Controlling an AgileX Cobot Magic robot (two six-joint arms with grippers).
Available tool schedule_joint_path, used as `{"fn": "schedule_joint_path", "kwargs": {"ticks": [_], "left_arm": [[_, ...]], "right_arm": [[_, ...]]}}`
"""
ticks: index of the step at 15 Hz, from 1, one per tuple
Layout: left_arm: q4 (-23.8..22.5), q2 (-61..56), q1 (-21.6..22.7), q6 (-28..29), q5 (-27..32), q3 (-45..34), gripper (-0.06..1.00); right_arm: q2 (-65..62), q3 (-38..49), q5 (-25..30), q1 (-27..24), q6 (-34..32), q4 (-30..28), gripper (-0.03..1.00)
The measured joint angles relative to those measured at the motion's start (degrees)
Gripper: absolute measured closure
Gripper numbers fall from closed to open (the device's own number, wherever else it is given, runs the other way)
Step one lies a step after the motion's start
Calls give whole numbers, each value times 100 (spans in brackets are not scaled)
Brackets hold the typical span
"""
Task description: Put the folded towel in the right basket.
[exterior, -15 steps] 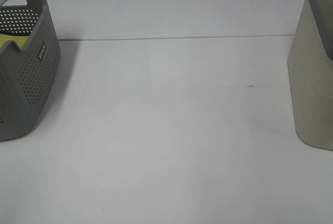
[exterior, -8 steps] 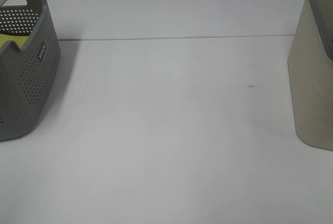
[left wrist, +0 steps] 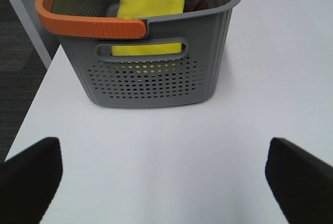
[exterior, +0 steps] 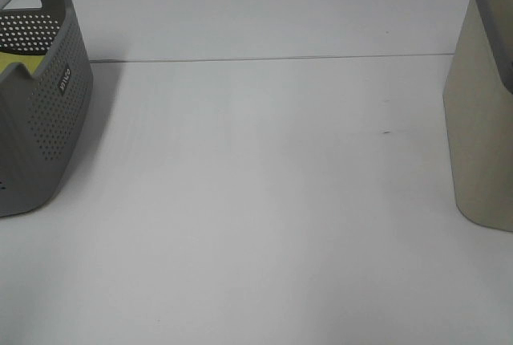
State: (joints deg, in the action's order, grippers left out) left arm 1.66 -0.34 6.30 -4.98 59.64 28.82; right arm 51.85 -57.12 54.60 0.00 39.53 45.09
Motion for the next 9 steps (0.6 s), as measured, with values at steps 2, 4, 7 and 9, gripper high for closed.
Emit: {"fn": "schedule_joint_path", "kwargs": {"ticks": [2, 4, 7, 9], "left_arm": [[0, 0, 0, 0, 0, 0, -4], [0, 0, 0, 0, 0, 0, -4], [0, 0, 0, 0, 0, 0, -4], [0, 0, 0, 0, 0, 0, -4]], "right_arm": [[-682, 0, 647, 327, -848, -733, 30], [-1450, 0, 1060, 332, -1627, -1455, 30], [-2704, 0, 1432, 332, -2681, -2515, 30], [-3186, -6, 1495, 332, -3048, -3071, 30]]}}
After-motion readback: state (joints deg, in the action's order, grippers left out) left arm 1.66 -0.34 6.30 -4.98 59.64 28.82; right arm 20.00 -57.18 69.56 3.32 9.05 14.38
